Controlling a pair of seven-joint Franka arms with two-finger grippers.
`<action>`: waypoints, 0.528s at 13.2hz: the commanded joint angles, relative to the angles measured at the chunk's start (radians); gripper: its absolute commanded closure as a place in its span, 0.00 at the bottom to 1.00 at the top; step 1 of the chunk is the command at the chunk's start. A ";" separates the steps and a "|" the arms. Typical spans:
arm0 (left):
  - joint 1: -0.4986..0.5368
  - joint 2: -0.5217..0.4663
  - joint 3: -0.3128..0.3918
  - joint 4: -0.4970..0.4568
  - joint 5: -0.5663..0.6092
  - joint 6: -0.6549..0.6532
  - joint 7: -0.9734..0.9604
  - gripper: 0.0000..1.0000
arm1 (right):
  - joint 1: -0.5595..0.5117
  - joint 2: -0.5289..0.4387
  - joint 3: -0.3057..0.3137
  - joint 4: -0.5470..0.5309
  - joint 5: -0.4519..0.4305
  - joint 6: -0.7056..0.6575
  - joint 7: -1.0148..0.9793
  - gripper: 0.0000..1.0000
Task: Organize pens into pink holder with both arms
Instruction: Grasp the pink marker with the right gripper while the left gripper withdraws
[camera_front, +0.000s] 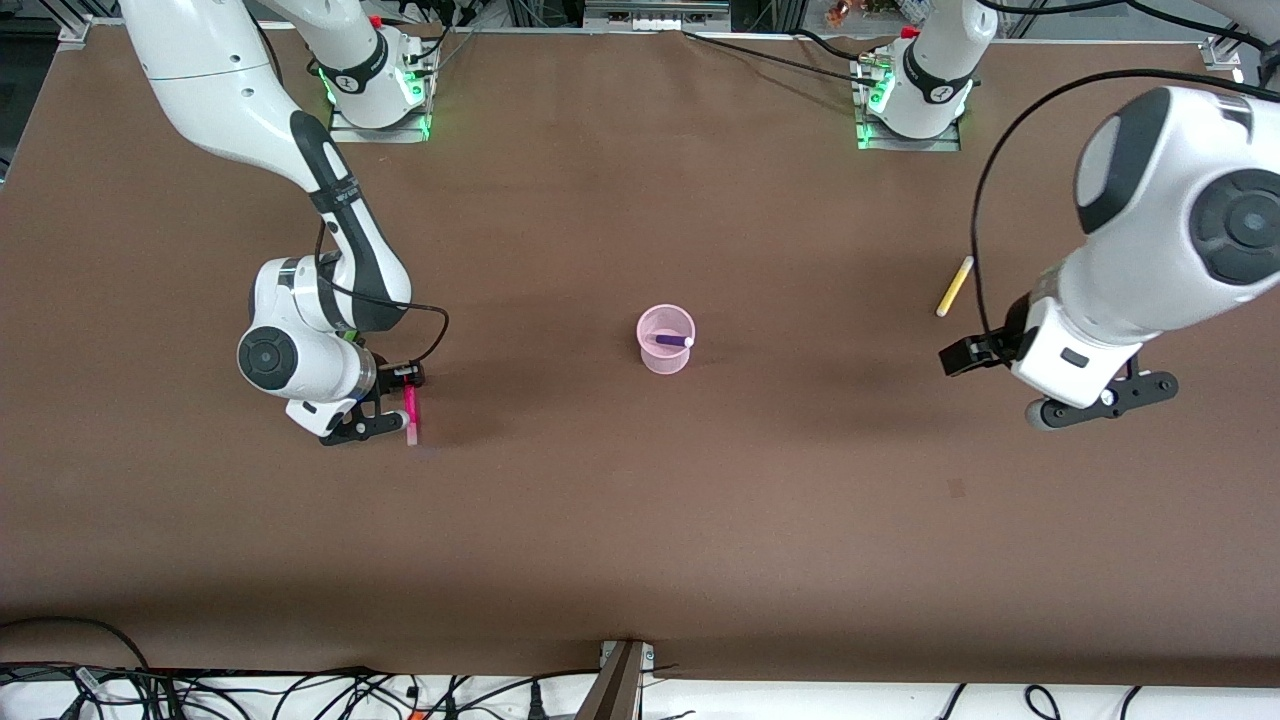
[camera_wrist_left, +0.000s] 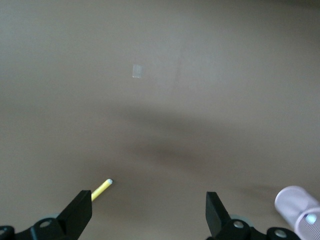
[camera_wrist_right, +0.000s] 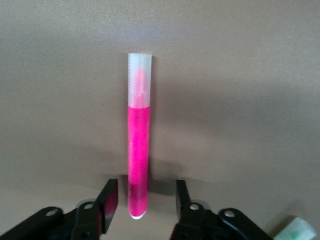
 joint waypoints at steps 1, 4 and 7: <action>0.075 -0.106 -0.015 -0.166 -0.037 0.058 0.189 0.00 | 0.006 -0.021 -0.003 -0.029 0.026 0.015 0.008 0.53; 0.121 -0.198 -0.015 -0.369 -0.037 0.245 0.294 0.00 | 0.006 -0.020 -0.003 -0.029 0.026 0.016 0.008 0.66; 0.154 -0.198 -0.015 -0.382 -0.037 0.258 0.417 0.00 | -0.002 -0.018 -0.003 -0.029 0.026 0.009 0.017 0.88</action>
